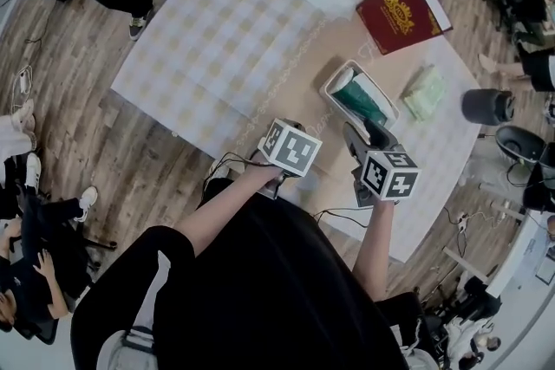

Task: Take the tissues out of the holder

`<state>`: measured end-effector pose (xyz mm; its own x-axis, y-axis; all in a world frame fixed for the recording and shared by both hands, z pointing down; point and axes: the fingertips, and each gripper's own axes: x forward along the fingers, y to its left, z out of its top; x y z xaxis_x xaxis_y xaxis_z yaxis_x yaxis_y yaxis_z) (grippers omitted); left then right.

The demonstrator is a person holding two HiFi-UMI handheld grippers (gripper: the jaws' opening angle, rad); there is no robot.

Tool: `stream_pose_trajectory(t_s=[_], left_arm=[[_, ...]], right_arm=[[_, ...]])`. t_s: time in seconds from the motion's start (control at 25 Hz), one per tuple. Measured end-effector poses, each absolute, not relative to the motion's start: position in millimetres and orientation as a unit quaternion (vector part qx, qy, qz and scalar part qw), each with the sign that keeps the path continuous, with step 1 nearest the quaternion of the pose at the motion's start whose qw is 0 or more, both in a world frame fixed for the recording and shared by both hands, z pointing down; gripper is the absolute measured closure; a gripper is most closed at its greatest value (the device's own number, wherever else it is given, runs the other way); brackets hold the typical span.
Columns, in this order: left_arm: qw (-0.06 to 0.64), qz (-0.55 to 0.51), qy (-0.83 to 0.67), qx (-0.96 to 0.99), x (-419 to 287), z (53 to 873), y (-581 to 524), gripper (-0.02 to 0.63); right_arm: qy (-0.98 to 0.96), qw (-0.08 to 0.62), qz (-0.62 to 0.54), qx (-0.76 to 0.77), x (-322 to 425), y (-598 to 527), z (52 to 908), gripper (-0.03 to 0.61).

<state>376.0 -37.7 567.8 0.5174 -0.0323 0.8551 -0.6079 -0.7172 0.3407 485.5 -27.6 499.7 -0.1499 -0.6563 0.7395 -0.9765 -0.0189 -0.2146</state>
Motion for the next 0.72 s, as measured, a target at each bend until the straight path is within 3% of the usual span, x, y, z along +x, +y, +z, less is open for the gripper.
stream_pose_trajectory(t_s=[0.28,0.72], left_arm=[[0.332,0.447,-0.209,0.804,376.3,573.7,-41.9,0.607],[0.356,0.44,-0.224,0.794,373.9,578.2,-50.9,0.607]], right_arm=[[-0.668,0.286,0.326,0.605,511.1,-43.6,503.0,0.281],[-0.666,0.389,0.285,0.569,534.3,-61.5,527.4,0.221]])
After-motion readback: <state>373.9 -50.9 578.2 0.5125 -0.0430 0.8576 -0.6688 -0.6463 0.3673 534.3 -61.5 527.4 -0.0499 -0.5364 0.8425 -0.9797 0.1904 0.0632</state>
